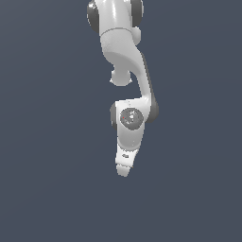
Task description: Pick up the object and move it to a goal position.
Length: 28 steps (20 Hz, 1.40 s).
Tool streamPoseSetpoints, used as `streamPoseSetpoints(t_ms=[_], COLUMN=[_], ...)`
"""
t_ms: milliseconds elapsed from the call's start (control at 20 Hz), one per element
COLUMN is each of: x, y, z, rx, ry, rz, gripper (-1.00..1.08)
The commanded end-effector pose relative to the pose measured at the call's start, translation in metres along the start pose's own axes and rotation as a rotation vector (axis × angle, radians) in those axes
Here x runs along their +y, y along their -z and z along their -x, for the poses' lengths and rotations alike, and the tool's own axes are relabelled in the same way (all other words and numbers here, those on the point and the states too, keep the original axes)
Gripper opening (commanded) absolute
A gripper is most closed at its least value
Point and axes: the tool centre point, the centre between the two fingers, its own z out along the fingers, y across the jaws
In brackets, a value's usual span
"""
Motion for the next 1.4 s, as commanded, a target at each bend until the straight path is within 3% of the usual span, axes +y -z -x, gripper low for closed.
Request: streamPoseSetpoints(t_ms=[0,500,550,1350], x=[-0.001,0.0,0.0,-0.003], y=[-0.012,-0.039,-0.039,-0.033], z=[0.0,0.0,0.0,0.003], rx=[0.0,0.0,0.0,0.0], ry=[0.002,0.004,0.004,0.004], rz=[-0.001,-0.001,-0.001,-0.002], gripper=[1.0,1.0,-1.0,-1.0])
